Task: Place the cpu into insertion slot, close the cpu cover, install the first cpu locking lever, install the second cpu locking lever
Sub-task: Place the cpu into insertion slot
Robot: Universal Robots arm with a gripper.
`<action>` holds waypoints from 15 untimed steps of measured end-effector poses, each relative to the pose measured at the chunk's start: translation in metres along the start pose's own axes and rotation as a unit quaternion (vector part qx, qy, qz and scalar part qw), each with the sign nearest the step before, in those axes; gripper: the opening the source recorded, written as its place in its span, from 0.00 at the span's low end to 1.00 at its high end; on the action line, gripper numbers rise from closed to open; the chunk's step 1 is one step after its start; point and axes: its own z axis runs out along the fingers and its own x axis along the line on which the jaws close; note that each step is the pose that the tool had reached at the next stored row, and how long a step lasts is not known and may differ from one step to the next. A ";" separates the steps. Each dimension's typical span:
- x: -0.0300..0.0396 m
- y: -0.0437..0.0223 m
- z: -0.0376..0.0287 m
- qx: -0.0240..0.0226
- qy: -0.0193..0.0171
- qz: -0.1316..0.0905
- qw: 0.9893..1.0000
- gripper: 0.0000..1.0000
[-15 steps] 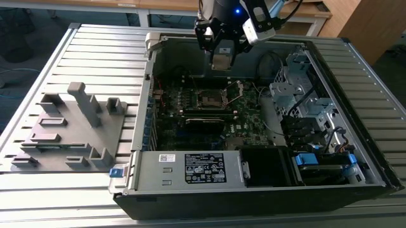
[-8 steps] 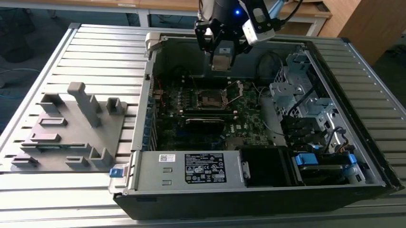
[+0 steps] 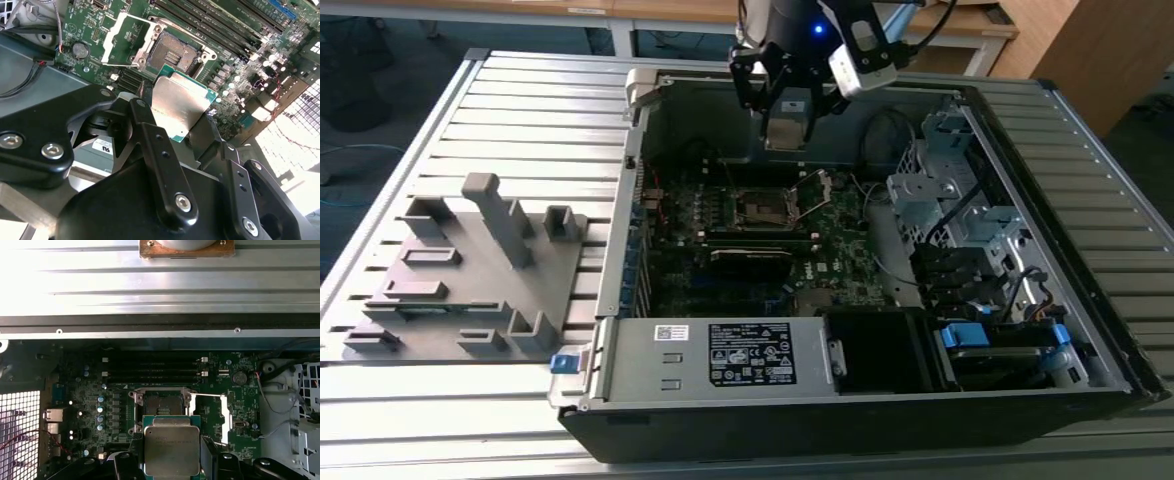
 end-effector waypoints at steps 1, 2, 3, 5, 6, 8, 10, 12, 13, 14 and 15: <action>0.0000 0.0000 0.0004 0.000 0.000 0.000 1.000 0.54; 0.0000 -0.0001 0.0009 0.000 0.000 0.000 1.000 0.54; 0.0000 -0.0002 0.0015 0.000 0.000 0.000 1.000 0.54; 0.0000 -0.0003 0.0028 0.000 0.000 0.000 1.000 0.54; 0.0000 -0.0003 0.0035 0.000 0.000 0.000 1.000 0.54; 0.0000 -0.0004 0.0047 0.000 0.000 0.000 1.000 0.54; 0.0000 -0.0005 0.0053 0.000 0.000 0.000 1.000 0.54; 0.0000 -0.0005 0.0059 0.000 0.000 0.000 1.000 0.54; 0.0000 -0.0006 0.0063 0.000 0.000 0.000 1.000 0.54; 0.0000 -0.0006 0.0067 0.000 0.000 0.000 1.000 0.54; 0.0000 -0.0007 0.0073 0.000 0.000 0.000 1.000 0.54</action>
